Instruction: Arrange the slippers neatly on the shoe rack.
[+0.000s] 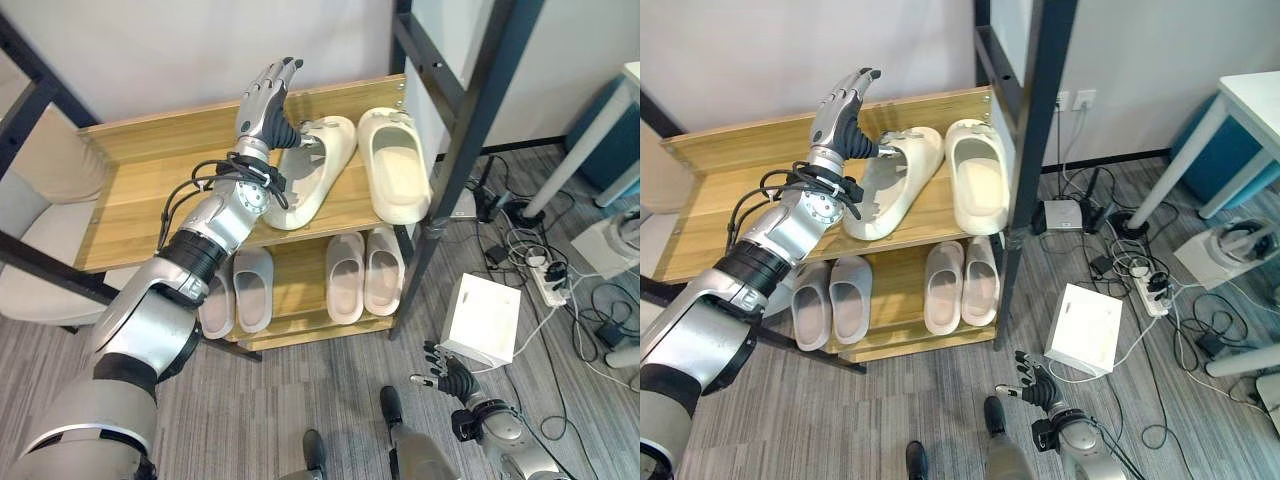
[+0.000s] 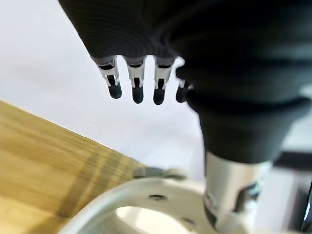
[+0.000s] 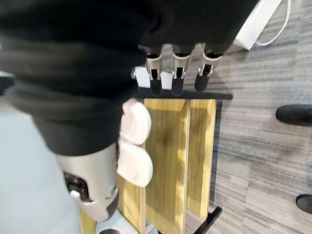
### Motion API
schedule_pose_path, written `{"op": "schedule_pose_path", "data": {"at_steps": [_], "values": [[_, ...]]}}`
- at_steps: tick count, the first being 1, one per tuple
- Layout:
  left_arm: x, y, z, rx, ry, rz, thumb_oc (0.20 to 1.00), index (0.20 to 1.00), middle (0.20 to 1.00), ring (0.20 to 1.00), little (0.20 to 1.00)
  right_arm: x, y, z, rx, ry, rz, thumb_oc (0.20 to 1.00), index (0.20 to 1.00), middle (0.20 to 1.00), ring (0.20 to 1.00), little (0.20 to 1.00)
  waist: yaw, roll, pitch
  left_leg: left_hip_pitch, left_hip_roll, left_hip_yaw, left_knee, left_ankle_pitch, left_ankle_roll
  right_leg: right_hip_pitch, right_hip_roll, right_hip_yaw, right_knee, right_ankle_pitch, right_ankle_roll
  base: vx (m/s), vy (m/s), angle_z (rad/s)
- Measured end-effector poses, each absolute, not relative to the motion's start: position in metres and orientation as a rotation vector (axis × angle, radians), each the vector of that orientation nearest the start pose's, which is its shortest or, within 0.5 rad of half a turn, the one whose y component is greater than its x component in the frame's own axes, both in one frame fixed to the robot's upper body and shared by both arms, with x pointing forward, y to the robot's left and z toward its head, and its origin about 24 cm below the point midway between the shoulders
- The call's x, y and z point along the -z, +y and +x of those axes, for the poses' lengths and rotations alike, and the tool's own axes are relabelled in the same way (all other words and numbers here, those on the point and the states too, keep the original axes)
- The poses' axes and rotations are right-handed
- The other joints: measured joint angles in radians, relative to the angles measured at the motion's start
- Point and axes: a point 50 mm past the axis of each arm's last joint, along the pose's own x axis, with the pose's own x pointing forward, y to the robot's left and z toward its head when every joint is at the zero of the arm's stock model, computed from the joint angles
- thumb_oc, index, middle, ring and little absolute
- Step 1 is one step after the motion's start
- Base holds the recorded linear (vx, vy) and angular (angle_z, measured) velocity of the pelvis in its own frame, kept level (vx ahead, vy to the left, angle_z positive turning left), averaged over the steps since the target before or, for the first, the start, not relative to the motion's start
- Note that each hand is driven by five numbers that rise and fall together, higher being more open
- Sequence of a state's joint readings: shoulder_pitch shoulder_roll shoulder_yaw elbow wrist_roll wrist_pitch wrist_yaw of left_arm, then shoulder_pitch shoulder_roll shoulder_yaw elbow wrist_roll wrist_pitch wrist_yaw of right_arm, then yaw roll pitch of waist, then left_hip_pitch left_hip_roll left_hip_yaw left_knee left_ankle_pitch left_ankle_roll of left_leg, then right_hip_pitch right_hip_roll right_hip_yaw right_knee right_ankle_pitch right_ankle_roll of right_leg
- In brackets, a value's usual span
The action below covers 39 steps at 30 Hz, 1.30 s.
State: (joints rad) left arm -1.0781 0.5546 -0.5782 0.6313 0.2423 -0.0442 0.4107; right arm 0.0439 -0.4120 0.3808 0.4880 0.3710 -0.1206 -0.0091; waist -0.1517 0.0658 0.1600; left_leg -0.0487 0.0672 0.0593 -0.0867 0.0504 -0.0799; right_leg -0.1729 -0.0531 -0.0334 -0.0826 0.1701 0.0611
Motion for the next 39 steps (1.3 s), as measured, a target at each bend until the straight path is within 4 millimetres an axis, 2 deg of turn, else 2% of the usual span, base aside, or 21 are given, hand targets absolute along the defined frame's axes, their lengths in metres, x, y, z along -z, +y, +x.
{"op": "schedule_pose_path", "data": {"at_steps": [3,5,7,9,11,12,13,14,17,18,22,27,30,32,34,36,37,39], "values": [[-0.233,0.148,0.393,-0.113,-0.565,0.958,1.0,1.0,1.0,1.0,1.0,0.073,-0.197,0.198,-0.146,0.532,-0.123,1.0,1.0,1.0,1.0,1.0,0.01,-0.003,0.003,-0.001,-0.005,-0.004,0.0,0.0,0.0,0.001,-0.005,-0.004,0.0,-0.001,0.001,-0.01,0.022,0.04],[-0.226,0.157,0.387,-0.089,-0.529,0.739,1.0,1.0,1.0,1.0,1.0,0.075,-0.197,0.195,-0.154,0.548,-0.127,1.0,1.0,1.0,1.0,1.0,0.007,-0.002,0.003,0.001,-0.005,-0.006,0.001,0.0,0.001,0.003,-0.005,-0.005,0.0,-0.001,0.001,0.0,0.0,0.0],[-0.207,0.167,0.381,-0.059,-0.461,0.551,1.0,1.0,1.0,1.0,1.0,0.077,-0.198,0.192,-0.151,0.558,-0.131,1.0,1.0,1.0,1.0,1.0,0.005,-0.001,0.004,0.003,-0.004,-0.011,0.004,0.0,0.001,0.007,-0.005,-0.011,0.0,0.002,-0.003,0.0,0.009,0.04],[-0.179,0.179,0.374,-0.032,-0.354,0.402,1.0,1.0,1.0,1.0,1.0,0.081,-0.199,0.186,-0.147,0.589,-0.131,1.0,1.0,1.0,1.0,1.0,0.007,0.001,0.011,0.016,-0.003,-0.019,0.005,0.0,0.001,0.025,-0.005,-0.018,-0.002,-0.002,0.001,0.0,0.016,0.1],[-0.158,0.185,0.364,-0.004,-0.295,0.296,1.0,1.0,1.0,1.0,1.0,0.082,-0.2,0.183,-0.147,0.597,-0.136,1.0,1.0,1.0,1.0,1.0,0.015,0.0,0.013,0.017,-0.003,-0.02,0.002,0.0,0.001,0.027,-0.005,-0.018,-0.005,-0.01,0.005,-0.01,0.02,0.05],[-0.157,0.184,0.359,0.011,-0.303,0.243,1.0,1.0,1.0,1.0,1.0,0.083,-0.2,0.182,-0.146,0.602,-0.135,1.0,1.0,1.0,1.0,1.0,0.023,-0.002,0.014,0.017,-0.003,-0.021,0.0,0.0,0.001,0.027,-0.005,-0.017,-0.006,-0.01,0.004,0.0,0.0,0.0],[-0.151,0.186,0.343,0.054,-0.3,0.094,1.0,1.0,1.0,1.0,1.0,0.082,-0.2,0.183,-0.145,0.598,-0.139,1.0,1.0,1.0,1.0,1.0,0.025,0.0,0.014,0.018,-0.003,-0.019,-0.001,0.0,0.001,0.027,-0.005,-0.016,-0.006,-0.01,0.004,0.0,0.0,0.0],[-0.149,0.183,0.336,0.089,-0.302,0.048,1.0,1.0,1.0,1.0,1.0,0.083,-0.202,0.181,-0.133,0.602,-0.135,1.0,1.0,1.0,1.0,1.0,0.029,0.0,0.015,0.017,-0.003,-0.021,-0.001,0.0,0.001,0.027,-0.005,-0.016,-0.006,-0.01,0.004,0.0,0.0,0.0],[-0.145,0.184,0.328,0.144,-0.284,-0.092,1.0,1.0,1.0,1.0,1.0,0.084,-0.206,0.179,-0.124,0.619,-0.134,1.0,1.0,1.0,1.0,1.0,0.037,0.0,0.015,0.018,-0.002,-0.021,-0.001,-0.002,0.003,0.028,-0.004,-0.014,-0.006,-0.01,0.004,0.0,0.0,0.0],[-0.146,0.18,0.325,0.208,-0.261,-0.174,1.0,1.0,1.0,1.0,1.0,0.085,-0.204,0.178,-0.138,0.627,-0.139,1.0,1.0,1.0,1.0,1.0,0.038,0.001,0.014,0.018,-0.002,-0.021,-0.001,-0.001,0.003,0.029,-0.004,-0.014,-0.006,-0.01,0.004,0.03,0.011,-0.01],[-0.143,0.158,0.32,0.387,-0.177,-0.312,1.0,1.0,1.0,1.0,1.0,0.088,-0.201,0.173,-0.196,0.658,-0.157,1.0,1.0,1.0,1.0,1.0,0.036,0.004,0.013,0.036,-0.002,-0.019,0.001,-0.002,0.003,0.045,-0.004,-0.015,-0.006,-0.011,0.004,0.0,0.0,0.0],[-0.141,0.128,0.319,0.512,-0.118,-0.388,1.0,1.0,1.0,1.0,1.0,0.092,-0.197,0.167,-0.244,0.687,-0.171,1.0,1.0,1.0,1.0,1.0,0.029,0.012,0.006,0.038,-0.002,-0.02,0.002,-0.002,0.004,0.046,-0.004,-0.012,-0.005,-0.012,0.004,0.0,0.0,0.0],[-0.138,0.123,0.32,0.488,-0.105,-0.433,1.0,1.0,1.0,1.0,1.0,0.094,-0.199,0.162,-0.242,0.703,-0.172,1.0,1.0,1.0,1.0,1.0,0.034,0.017,0.0,0.037,-0.002,-0.021,0.005,-0.002,0.004,0.046,-0.004,-0.012,-0.005,-0.012,0.004,0.0,0.0,0.0],[-0.133,0.109,0.321,0.462,-0.092,-0.5,1.0,1.0,1.0,1.0,1.0,0.093,-0.199,0.163,-0.239,0.702,-0.172,1.0,1.0,1.0,1.0,1.0,0.038,0.014,-0.01,0.036,-0.004,-0.022,0.005,-0.002,0.004,0.046,-0.005,-0.012,-0.005,-0.012,0.005,0.0,0.0,0.0],[-0.131,0.11,0.322,0.399,-0.11,-0.545,1.0,1.0,1.0,1.0,1.0,0.093,-0.198,0.163,-0.238,0.699,-0.17,1.0,1.0,1.0,1.0,1.0,0.044,0.011,-0.019,0.036,-0.004,-0.02,0.005,-0.002,0.004,0.045,-0.005,-0.009,-0.005,-0.011,0.005,0.0,-0.004,-0.02],[-0.128,0.113,0.322,0.24,-0.155,-0.589,1.0,1.0,1.0,1.0,1.0,0.09,-0.198,0.169,-0.228,0.679,-0.175,1.0,1.0,1.0,1.0,1.0,0.047,0.002,-0.027,0.034,-0.003,-0.022,0.005,-0.003,0.005,0.044,-0.004,-0.011,-0.002,-0.011,0.005,-0.01,-0.004,-0.03],[-0.148,0.134,0.318,0.071,-0.308,-0.549,1.0,1.0,1.0,1.0,1.0,0.085,-0.188,0.184,-0.22,0.632,-0.163,1.0,1.0,1.0,1.0,1.0,0.032,-0.013,-0.027,0.032,0.0,-0.021,0.005,-0.002,0.004,0.04,-0.002,-0.012,0.0,-0.007,0.001,-0.01,0.012,-0.04],[-0.167,0.148,0.313,0.018,-0.423,-0.524,1.0,1.0,1.0,1.0,1.0,0.084,-0.185,0.187,-0.225,0.62,-0.157,1.0,1.0,1.0,1.0,1.0,0.03,-0.02,-0.032,0.033,0.001,-0.022,0.005,-0.002,0.004,0.04,-0.001,-0.012,0.0,-0.007,0.001,0.0,0.012,-0.03]]}}
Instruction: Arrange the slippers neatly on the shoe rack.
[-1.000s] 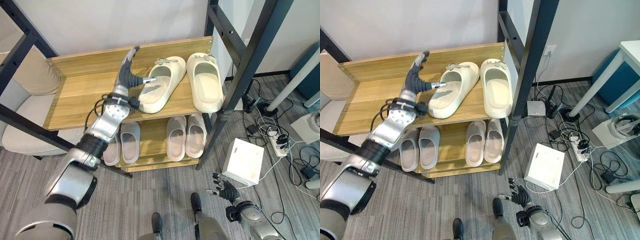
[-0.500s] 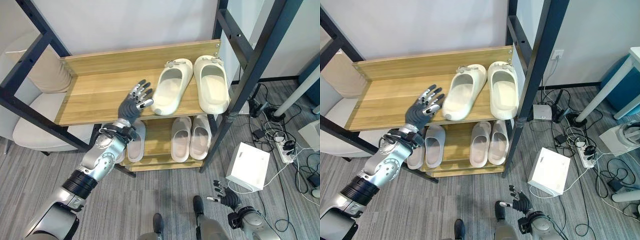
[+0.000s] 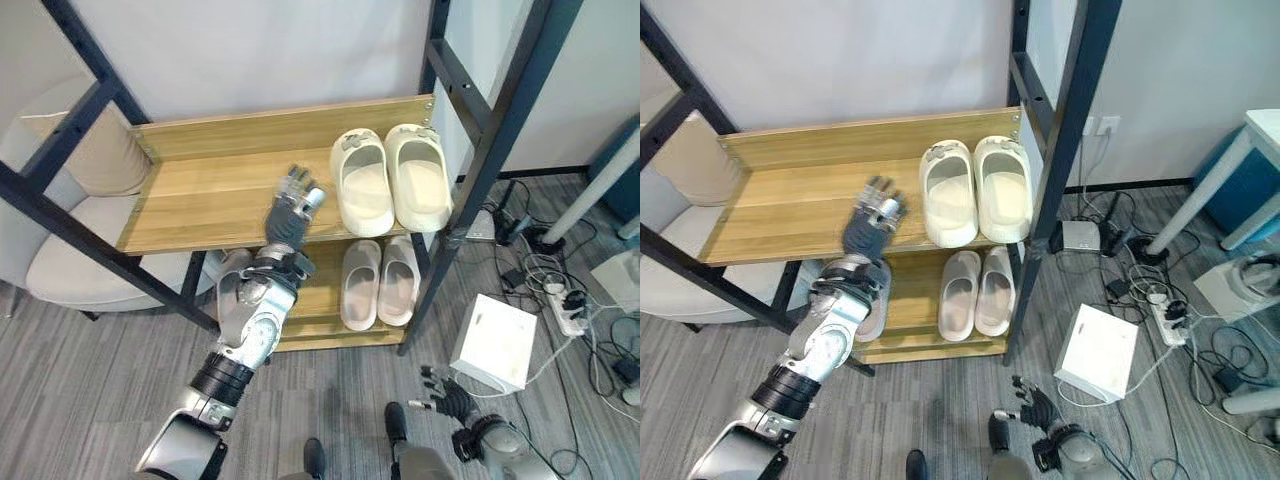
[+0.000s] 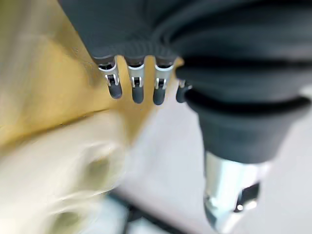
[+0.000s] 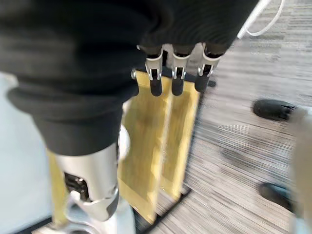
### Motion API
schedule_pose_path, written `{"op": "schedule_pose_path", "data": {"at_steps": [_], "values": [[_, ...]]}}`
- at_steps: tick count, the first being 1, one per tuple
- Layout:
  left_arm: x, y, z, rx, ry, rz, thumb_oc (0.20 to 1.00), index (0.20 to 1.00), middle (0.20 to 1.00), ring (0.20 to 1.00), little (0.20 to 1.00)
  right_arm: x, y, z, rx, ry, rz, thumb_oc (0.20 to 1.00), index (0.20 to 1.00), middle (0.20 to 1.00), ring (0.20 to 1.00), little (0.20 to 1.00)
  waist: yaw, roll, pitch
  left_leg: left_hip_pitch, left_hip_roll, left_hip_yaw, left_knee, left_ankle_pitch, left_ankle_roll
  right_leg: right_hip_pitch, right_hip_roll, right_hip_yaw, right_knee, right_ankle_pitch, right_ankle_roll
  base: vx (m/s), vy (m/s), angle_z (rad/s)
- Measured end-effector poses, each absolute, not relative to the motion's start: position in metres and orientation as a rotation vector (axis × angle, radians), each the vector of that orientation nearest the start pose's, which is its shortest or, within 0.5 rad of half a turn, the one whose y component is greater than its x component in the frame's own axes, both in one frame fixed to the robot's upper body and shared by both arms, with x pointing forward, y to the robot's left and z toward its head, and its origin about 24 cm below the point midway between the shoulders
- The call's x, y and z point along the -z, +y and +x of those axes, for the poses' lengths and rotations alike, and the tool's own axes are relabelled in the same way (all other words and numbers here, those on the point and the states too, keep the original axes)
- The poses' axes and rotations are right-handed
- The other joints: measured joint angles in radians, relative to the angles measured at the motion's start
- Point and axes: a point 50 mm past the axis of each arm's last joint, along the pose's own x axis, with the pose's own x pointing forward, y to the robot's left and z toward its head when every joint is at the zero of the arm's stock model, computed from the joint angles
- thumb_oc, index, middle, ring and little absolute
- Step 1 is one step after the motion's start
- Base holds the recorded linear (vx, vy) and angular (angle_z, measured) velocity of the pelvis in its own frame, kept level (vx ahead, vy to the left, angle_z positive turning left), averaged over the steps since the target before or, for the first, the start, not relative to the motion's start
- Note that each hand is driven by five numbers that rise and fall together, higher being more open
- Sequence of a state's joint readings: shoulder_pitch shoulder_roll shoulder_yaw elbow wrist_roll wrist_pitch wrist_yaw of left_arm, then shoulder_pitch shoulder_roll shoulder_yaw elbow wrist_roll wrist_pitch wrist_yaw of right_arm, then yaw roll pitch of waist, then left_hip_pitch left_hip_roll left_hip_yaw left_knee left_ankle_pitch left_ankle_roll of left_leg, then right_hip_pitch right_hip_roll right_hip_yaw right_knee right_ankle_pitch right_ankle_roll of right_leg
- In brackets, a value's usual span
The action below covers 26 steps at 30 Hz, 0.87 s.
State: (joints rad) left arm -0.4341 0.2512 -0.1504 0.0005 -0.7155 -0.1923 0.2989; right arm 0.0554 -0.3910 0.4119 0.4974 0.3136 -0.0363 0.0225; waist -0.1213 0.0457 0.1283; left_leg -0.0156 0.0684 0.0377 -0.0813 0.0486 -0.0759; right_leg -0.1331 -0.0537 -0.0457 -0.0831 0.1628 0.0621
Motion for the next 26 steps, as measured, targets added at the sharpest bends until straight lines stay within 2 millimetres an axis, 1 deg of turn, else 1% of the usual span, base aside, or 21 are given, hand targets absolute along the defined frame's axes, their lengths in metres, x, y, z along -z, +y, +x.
{"op": "schedule_pose_path", "data": {"at_steps": [1,3,4,5,6,7,8,10,11,12,14,15,16,17,18,19,20,21,23,24,26], "values": [[-0.179,0.151,0.308,0.039,-0.494,-0.497,1.0,1.0,1.0,1.0,1.0,0.084,-0.185,0.186,-0.227,0.616,-0.156,1.0,1.0,1.0,1.0,1.0,0.0,-0.002,0.0,0.0,0.0,0.002,0.0,0.0,0.0,0.0,0.0,0.004,0.0,0.0,0.0,0.0,0.0,0.0],[-0.214,0.145,0.286,0.208,-0.712,-0.39,1.0,1.0,1.0,1.0,1.0,0.085,-0.188,0.182,-0.232,0.628,-0.159,1.0,1.0,1.0,1.0,1.0,0.013,-0.009,-0.004,0.004,-0.003,0.001,0.0,-0.001,0.001,0.007,-0.004,0.002,-0.002,-0.001,0.001,0.02,0.017,0.05],[-0.216,0.131,0.267,0.388,-0.731,-0.394,1.0,1.0,1.0,1.0,1.0,0.087,-0.186,0.178,-0.245,0.64,-0.146,1.0,1.0,1.0,1.0,1.0,0.022,-0.01,-0.007,0.004,-0.004,-0.001,0.0,-0.002,0.003,0.007,-0.005,-0.002,-0.004,-0.002,0.002,0.02,0.023,0.07],[-0.214,0.119,0.258,0.498,-0.726,-0.398,1.0,1.0,1.0,1.0,1.0,0.089,-0.186,0.175,-0.251,0.651,-0.142,1.0,1.0,1.0,1.0,1.0,0.026,-0.01,-0.008,0.003,-0.005,-0.002,0.0,-0.002,0.003,0.009,-0.006,-0.004,-0.004,-0.002,0.002,0.0,0.033,0.05],[-0.207,0.103,0.245,0.712,-0.667,-0.338,1.0,1.0,1.0,1.0,1.0,0.091,-0.185,0.172,-0.269,0.661,-0.135,1.0,1.0,1.0,1.0,1.0,0.032,-0.009,-0.008,0.005,-0.005,-0.003,0.0,-0.001,0.003,0.011,-0.005,-0.005,-0.004,0.001,-0.002,0.0,0.026,0.04],[-0.202,0.099,0.239,0.831,-0.622,-0.246,1.0,1.0,1.0,1.0,1.0,0.09,-0.185,0.174,-0.275,0.655,-0.136,1.0,1.0,1.0,1.0,1.0,0.032,-0.007,-0.009,0.006,-0.005,-0.003,0.0,-0.001,0.002,0.011,-0.005,-0.005,-0.005,0.0,-0.001,0.0,0.033,-0.01],[-0.194,0.095,0.235,0.931,-0.554,-0.182,1.0,1.0,1.0,1.0,1.0,0.089,-0.187,0.174,-0.28,0.653,-0.139,1.0,1.0,1.0,1.0,1.0,0.03,-0.001,-0.013,0.011,-0.005,-0.004,0.0,-0.001,0.002,0.015,-0.005,-0.006,-0.004,-0.003,0.002,0.0,0.0,0.0],[-0.167,0.091,0.235,0.976,-0.429,-0.225,1.0,1.0,1.0,1.0,1.0,0.09,-0.189,0.171,-0.289,0.66,-0.146,1.0,1.0,1.0,1.0,1.0,0.035,0.01,-0.02,0.014,-0.006,-0.006,-0.007,-0.01,0.01,0.023,-0.006,-0.007,-0.005,-0.005,0.002,0.0,0.0,0.0],[-0.127,0.086,0.232,1.003,-0.216,-0.25,1.0,1.0,1.0,1.0,1.0,0.089,-0.187,0.173,-0.304,0.649,-0.154,1.0,1.0,1.0,1.0,1.0,0.034,0.014,-0.022,0.013,-0.005,-0.009,-0.007,-0.017,0.007,0.021,-0.005,-0.006,-0.005,-0.008,-0.001,-0.03,0.023,0.03],[-0.097,0.087,0.221,1.034,-0.057,-0.24,1.0,1.0,1.0,1.0,1.0,0.088,-0.19,0.173,-0.306,0.648,-0.159,1.0,1.0,1.0,1.0,1.0,0.034,0.014,-0.022,-0.003,-0.003,-0.012,-0.007,-0.012,0.003,0.003,-0.004,-0.006,-0.005,-0.006,-0.004,-0.01,0.039,0.04],[-0.062,0.101,0.207,1.038,0.115,-0.196,1.0,1.0,1.0,1.0,1.0,0.087,-0.199,0.172,-0.304,0.653,-0.187,1.0,1.0,1.0,1.0,1.0,0.037,0.016,-0.022,0.001,-0.003,-0.012,-0.007,-0.012,0.001,0.008,-0.003,-0.007,-0.005,-0.002,0.0,0.02,0.037,0.02],[-0.041,0.115,0.201,1.059,0.24,-0.103,1.0,1.0,1.0,1.0,1.0,0.085,-0.202,0.173,-0.307,0.65,-0.199,1.0,1.0,1.0,1.0,1.0,0.036,0.016,-0.022,0.0,-0.002,-0.013,-0.007,-0.012,0.001,0.007,-0.003,-0.007,-0.005,-0.003,-0.001,0.03,0.025,0.0],[-0.019,0.13,0.193,1.044,0.365,-0.027,1.0,1.0,1.0,1.0,1.0,0.085,-0.204,0.174,-0.305,0.646,-0.205,1.0,1.0,1.0,1.0,1.0,0.037,0.015,-0.022,0.0,-0.003,-0.013,-0.007,-0.012,0.001,0.008,-0.003,-0.008,-0.005,-0.004,-0.003,0.04,0.032,-0.06],[0.021,0.16,0.189,0.867,0.483,0.018,1.0,1.0,1.0,1.0,1.0,0.084,-0.205,0.174,-0.302,0.638,-0.196,1.0,1.0,1.0,1.0,1.0,0.035,0.019,-0.024,0.005,-0.004,-0.005,-0.007,-0.013,0.003,0.009,-0.004,-0.004,-0.005,-0.006,-0.005,0.02,0.024,-0.07],[0.047,0.174,0.187,0.711,0.553,0.044,1.0,1.0,1.0,1.0,1.0,0.085,-0.203,0.173,-0.297,0.641,-0.178,1.0,1.0,1.0,1.0,1.0,0.041,0.016,-0.023,0.008,-0.003,-0.005,-0.007,-0.013,0.004,0.011,-0.004,-0.005,-0.005,-0.006,-0.005,0.0,0.0,0.0],[0.064,0.183,0.181,0.602,0.6,0.072,1.0,1.0,1.0,1.0,1.0,0.086,-0.201,0.173,-0.291,0.641,-0.157,1.0,1.0,1.0,1.0,1.0,0.045,0.007,-0.023,0.008,-0.003,-0.006,-0.007,-0.009,0.009,0.014,-0.003,-0.005,-0.005,-0.007,-0.005,0.01,0.016,0.08],[0.071,0.183,0.173,0.566,0.614,0.058,1.0,1.0,1.0,1.0,1.0,0.086,-0.199,0.173,-0.29,0.64,-0.15,1.0,1.0,1.0,1.0,1.0,0.05,0.004,-0.023,0.014,-0.003,-0.008,-0.007,-0.009,0.01,0.021,-0.004,-0.007,-0.005,-0.009,-0.002,0.0,0.0,0.0],[0.096,0.186,0.158,0.375,0.668,-0.027,1.0,1.0,1.0,1.0,1.0,0.085,-0.198,0.175,-0.282,0.632,-0.131,1.0,1.0,1.0,1.0,1.0,0.051,0.008,-0.027,0.017,-0.003,-0.007,-0.007,-0.018,0.008,0.025,-0.005,-0.005,-0.005,-0.013,0.002,0.0,0.0,0.0],[0.147,0.187,0.112,-0.081,0.912,-0.22,1.0,1.0,1.0,1.0,1.0,0.087,-0.201,0.174,-0.22,0.635,-0.103,1.0,1.0,1.0,1.0,1.0,0.048,-0.008,-0.033,0.019,-0.001,-0.006,-0.006,-0.017,0.013,0.026,-0.003,-0.007,-0.005,-0.016,0.004,0.0,-0.005,0.03],[0.157,0.184,0.099,-0.183,0.983,-0.256,1.0,1.0,1.0,1.0,1.0,0.088,-0.204,0.177,-0.16,0.632,-0.082,1.0,1.0,1.0,1.0,1.0,0.05,-0.018,-0.037,0.02,-0.001,-0.007,0.0,-0.014,0.01,0.026,-0.003,-0.008,-0.005,-0.016,0.004,0.01,-0.013,0.04],[0.145,0.192,0.126,-0.133,0.913,-0.132,1.0,1.0,1.0,1.0,1.0,0.088,-0.203,0.179,-0.156,0.628,-0.087,1.0,1.0,1.0,1.0,1.0,0.051,-0.022,-0.041,0.02,-0.002,-0.007,-0.004,-0.014,0.014,0.026,-0.004,-0.007,-0.005,-0.014,0.005,0.0,0.0,0.0]]}}
